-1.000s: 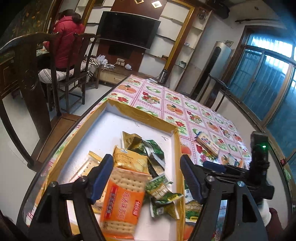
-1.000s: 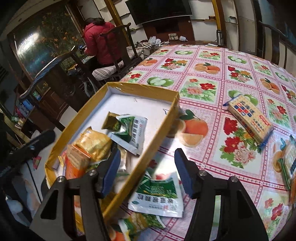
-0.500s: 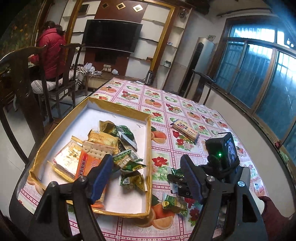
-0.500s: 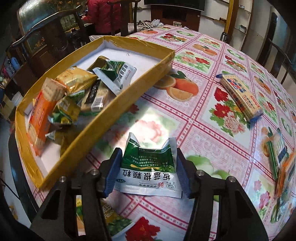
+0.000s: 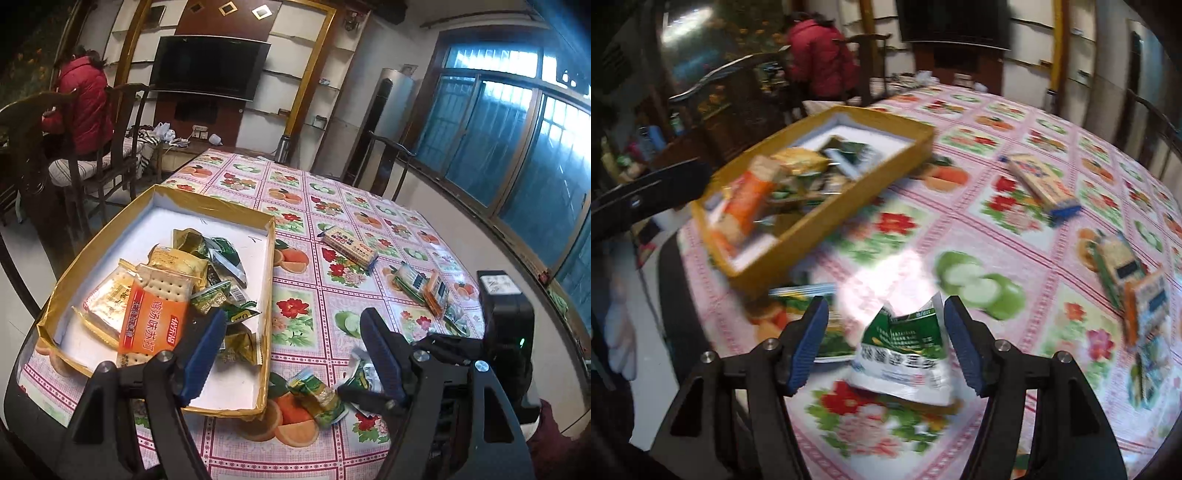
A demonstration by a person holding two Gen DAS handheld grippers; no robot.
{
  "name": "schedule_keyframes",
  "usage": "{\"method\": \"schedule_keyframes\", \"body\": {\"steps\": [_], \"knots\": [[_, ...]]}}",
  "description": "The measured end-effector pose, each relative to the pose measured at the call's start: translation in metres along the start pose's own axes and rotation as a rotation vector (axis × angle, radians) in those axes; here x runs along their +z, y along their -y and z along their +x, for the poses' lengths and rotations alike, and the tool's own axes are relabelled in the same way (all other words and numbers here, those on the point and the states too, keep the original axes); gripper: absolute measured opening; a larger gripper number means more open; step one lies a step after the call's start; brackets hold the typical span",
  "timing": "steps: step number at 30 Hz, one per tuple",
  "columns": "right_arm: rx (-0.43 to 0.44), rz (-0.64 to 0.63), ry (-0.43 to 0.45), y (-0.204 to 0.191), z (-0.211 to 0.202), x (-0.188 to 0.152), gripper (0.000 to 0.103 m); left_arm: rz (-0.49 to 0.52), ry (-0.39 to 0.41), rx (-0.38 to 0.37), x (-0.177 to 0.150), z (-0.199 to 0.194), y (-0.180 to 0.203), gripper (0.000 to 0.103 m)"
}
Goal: Organize snacks
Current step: 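Grasp a green garlic-pea packet with the left tool while the right tool grasps another white-green sachet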
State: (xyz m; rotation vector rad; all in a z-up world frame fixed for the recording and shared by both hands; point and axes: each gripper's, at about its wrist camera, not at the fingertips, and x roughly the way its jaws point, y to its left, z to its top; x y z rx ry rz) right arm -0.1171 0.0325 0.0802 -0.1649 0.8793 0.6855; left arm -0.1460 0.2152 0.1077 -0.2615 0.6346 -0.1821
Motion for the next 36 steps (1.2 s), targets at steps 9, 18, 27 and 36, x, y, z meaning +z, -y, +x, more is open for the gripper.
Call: {"method": "schedule_keyframes", "body": {"steps": [9, 18, 27, 36], "knots": [[0.012, -0.035, -0.117, -0.028, 0.045, -0.007, 0.032, 0.016, -0.022, 0.004, -0.006, -0.002, 0.002, 0.075], [0.117, 0.209, 0.017, 0.059, -0.02, -0.022, 0.052, 0.033, -0.039, -0.052, -0.013, 0.006, 0.014, 0.075], [-0.074, 0.292, 0.021, 0.074, -0.031, -0.045, 0.079, 0.062, -0.126, -0.105, -0.025, 0.032, 0.04, 0.075], [-0.123, 0.227, -0.054, 0.067, -0.002, -0.042, 0.043, 0.144, -0.274, -0.154, -0.057, 0.061, 0.072, 0.075]]}}
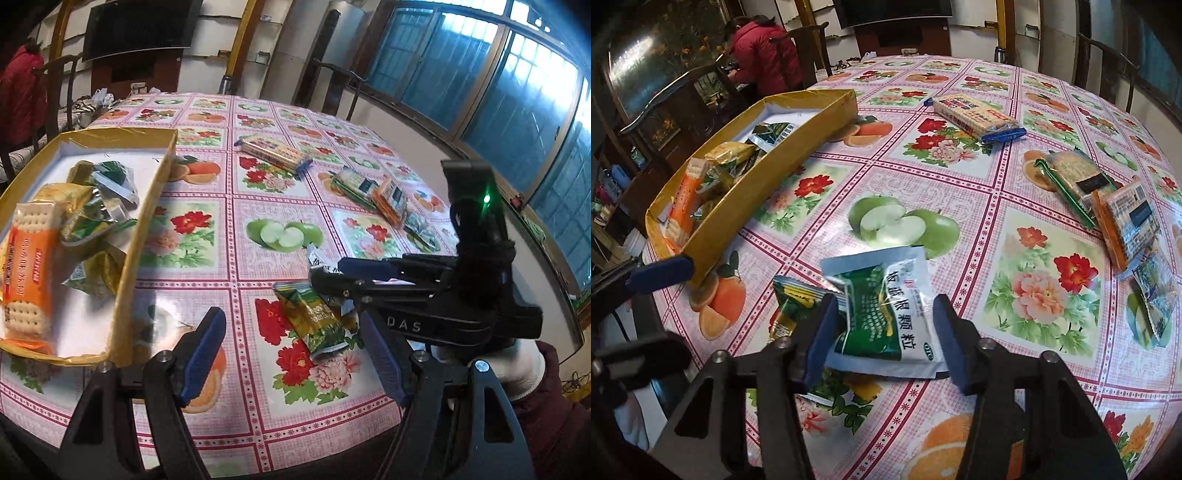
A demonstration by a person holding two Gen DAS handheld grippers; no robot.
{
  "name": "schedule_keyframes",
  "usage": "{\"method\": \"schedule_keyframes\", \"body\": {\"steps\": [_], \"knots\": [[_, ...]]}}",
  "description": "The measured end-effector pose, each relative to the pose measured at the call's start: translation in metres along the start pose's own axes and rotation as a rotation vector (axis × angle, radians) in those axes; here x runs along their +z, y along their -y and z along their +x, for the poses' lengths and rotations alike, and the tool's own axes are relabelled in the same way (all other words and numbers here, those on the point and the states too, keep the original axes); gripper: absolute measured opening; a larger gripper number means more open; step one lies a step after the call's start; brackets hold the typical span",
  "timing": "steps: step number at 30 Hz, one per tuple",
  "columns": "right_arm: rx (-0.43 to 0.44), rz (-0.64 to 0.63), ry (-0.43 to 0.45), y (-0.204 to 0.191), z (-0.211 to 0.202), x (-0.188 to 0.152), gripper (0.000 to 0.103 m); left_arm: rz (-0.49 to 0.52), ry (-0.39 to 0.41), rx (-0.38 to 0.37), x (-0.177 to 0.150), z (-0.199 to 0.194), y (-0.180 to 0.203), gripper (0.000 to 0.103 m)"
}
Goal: Organize snacks
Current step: 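Grasp a green garlic-pea packet with the left tool while the right tool grasps another white-green sachet, then carry both items into the white box and open both tools to release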
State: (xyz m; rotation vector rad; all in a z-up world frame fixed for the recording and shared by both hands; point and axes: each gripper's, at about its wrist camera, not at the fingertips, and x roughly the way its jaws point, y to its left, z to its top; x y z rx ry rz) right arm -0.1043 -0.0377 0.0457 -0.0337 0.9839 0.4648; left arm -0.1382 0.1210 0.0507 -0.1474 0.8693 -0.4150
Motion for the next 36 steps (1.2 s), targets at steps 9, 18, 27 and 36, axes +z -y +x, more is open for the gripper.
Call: {"method": "schedule_keyframes", "body": {"steps": [9, 18, 27, 36], "knots": [[-0.013, 0.07, 0.028, 0.029, -0.024, -0.01, 0.026, 0.086, -0.081, 0.016, 0.001, 0.039, 0.029, 0.075], [0.003, 0.124, 0.054, 0.047, -0.04, -0.016, 0.005, 0.089, -0.117, 0.025, -0.004, 0.05, 0.031, 0.035], [-0.076, 0.077, 0.101, 0.044, -0.045, -0.027, 0.071, 0.029, -0.054, 0.02, 0.0, 0.034, 0.016, 0.035], [-0.116, 0.063, 0.018, 0.043, -0.024, -0.025, 0.051, -0.021, 0.017, 0.017, 0.006, 0.006, -0.001, 0.035]]}}
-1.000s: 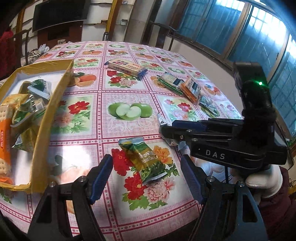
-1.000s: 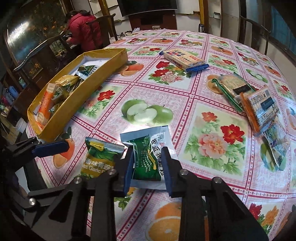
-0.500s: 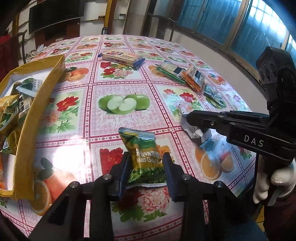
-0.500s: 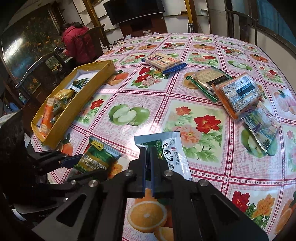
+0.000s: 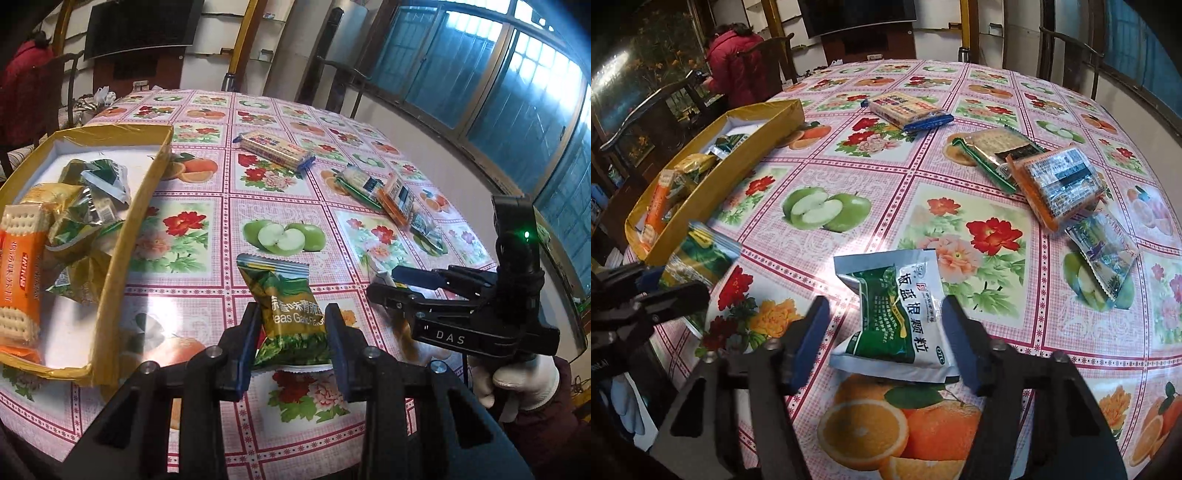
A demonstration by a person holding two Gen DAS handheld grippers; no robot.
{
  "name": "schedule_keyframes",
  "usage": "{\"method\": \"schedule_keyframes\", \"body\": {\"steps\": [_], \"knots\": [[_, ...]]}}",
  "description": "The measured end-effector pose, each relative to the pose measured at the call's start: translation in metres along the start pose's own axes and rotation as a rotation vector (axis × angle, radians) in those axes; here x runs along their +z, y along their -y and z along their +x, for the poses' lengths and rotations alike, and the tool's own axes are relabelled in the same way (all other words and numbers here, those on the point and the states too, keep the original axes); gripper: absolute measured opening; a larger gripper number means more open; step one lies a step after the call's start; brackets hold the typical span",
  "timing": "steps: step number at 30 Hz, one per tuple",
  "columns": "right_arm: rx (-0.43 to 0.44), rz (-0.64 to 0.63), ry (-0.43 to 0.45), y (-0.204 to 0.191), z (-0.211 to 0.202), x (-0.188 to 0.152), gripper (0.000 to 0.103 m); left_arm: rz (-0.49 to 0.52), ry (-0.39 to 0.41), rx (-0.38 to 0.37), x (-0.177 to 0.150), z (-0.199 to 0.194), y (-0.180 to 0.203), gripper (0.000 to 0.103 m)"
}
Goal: Organize snacks
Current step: 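Carry both items into the white box and open both tools to release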
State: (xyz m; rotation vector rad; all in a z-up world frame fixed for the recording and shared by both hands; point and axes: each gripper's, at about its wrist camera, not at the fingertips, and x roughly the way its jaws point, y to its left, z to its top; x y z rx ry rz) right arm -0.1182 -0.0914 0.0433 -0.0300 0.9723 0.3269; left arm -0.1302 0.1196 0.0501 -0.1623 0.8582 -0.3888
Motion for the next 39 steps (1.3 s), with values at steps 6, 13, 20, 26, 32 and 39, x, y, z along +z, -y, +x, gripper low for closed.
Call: {"method": "schedule_keyframes", "body": {"steps": [6, 13, 20, 26, 32, 39], "knots": [[-0.015, -0.008, 0.01, -0.007, -0.012, 0.0, 0.027, -0.044, 0.101, 0.036, 0.011, -0.04, -0.028, 0.035], [0.03, 0.01, 0.048, -0.019, -0.03, 0.018, 0.004, -0.123, 0.185, 0.109, 0.029, -0.073, -0.083, 0.035], [0.081, -0.079, 0.09, -0.069, -0.038, 0.06, 0.004, -0.201, 0.214, 0.176, 0.05, -0.078, -0.141, 0.035], [0.169, -0.141, 0.095, -0.113, -0.023, 0.106, 0.004, -0.269, 0.199, 0.212, 0.066, -0.062, -0.184, 0.035], [0.2, -0.15, 0.054, -0.138, 0.034, 0.148, 0.004, -0.346, 0.167, 0.197, 0.074, -0.045, -0.219, 0.057], [0.173, -0.109, 0.03, -0.138, 0.084, 0.172, 0.025, -0.346, 0.185, 0.194, 0.069, -0.052, -0.217, 0.063]]}}
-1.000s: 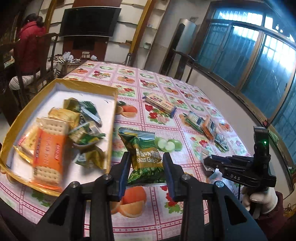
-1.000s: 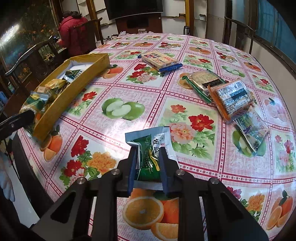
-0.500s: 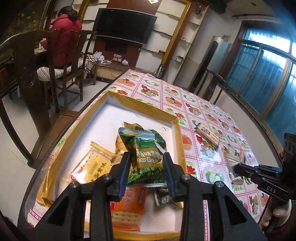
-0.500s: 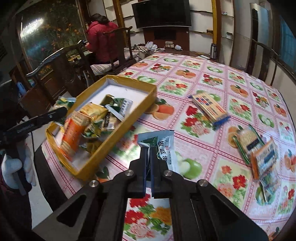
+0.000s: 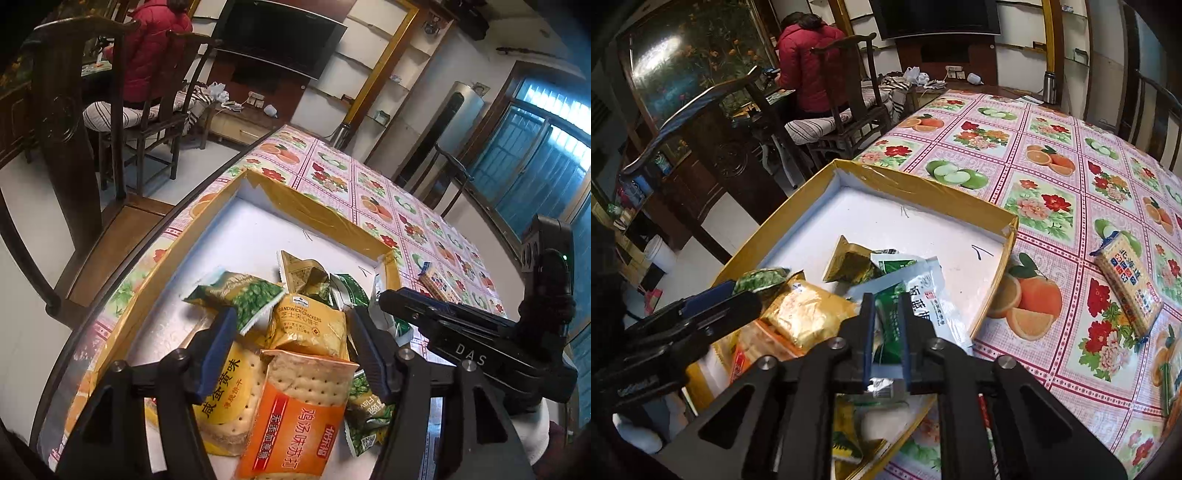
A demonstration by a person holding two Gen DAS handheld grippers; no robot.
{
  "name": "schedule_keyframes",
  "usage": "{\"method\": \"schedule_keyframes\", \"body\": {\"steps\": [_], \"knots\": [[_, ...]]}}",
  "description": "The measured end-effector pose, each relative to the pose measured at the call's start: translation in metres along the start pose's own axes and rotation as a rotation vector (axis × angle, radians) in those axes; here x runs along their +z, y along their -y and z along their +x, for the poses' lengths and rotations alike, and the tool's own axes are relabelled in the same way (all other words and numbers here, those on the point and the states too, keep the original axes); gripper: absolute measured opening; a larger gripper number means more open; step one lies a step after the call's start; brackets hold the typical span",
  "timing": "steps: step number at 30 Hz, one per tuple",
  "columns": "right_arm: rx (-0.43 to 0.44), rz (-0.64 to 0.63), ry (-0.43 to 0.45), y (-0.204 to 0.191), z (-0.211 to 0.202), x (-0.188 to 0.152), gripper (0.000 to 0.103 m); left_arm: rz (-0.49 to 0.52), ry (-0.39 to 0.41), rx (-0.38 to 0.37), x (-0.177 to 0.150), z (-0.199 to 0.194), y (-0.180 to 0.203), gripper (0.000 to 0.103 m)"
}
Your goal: Organize snacks
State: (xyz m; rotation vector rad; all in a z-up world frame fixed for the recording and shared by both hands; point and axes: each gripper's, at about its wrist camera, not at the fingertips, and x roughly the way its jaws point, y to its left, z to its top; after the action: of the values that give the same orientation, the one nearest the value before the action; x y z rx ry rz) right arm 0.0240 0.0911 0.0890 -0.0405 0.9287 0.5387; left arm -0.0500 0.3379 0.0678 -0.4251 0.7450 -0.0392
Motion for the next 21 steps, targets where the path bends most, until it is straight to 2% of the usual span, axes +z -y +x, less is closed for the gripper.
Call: {"method": "schedule_keyframes", "body": {"steps": [1, 3, 6, 9, 11, 15, 17, 21], "knots": [[-0.015, -0.006, 0.009, -0.001, -0.001, 0.0, 0.035, 0.015, 0.011, 0.013, -0.003, -0.004, 0.003, 0.063], [-0.012, -0.02, 0.04, -0.005, -0.012, -0.004, 0.044, 0.051, 0.049, 0.067, -0.009, -0.015, 0.013, 0.063], [-0.05, -0.045, 0.095, -0.014, -0.038, -0.014, 0.052, 0.121, 0.139, 0.171, -0.023, -0.037, 0.035, 0.066], [-0.114, -0.06, 0.152, -0.022, -0.068, -0.033, 0.067, 0.179, 0.251, 0.303, -0.037, -0.063, 0.062, 0.08], [-0.172, -0.068, 0.196, -0.025, -0.088, -0.049, 0.071, 0.203, 0.329, 0.347, -0.049, -0.082, 0.082, 0.083], [-0.339, -0.047, 0.311, -0.02, -0.128, -0.086, 0.083, 0.228, 0.401, 0.27, -0.067, -0.105, 0.112, 0.088], [-0.431, -0.015, 0.363, -0.013, -0.146, -0.103, 0.083, 0.23, 0.412, 0.228, -0.073, -0.109, 0.124, 0.088], [-0.508, 0.062, 0.396, 0.011, -0.172, -0.125, 0.085, 0.27, 0.408, 0.207, -0.083, -0.109, 0.151, 0.088]]}}
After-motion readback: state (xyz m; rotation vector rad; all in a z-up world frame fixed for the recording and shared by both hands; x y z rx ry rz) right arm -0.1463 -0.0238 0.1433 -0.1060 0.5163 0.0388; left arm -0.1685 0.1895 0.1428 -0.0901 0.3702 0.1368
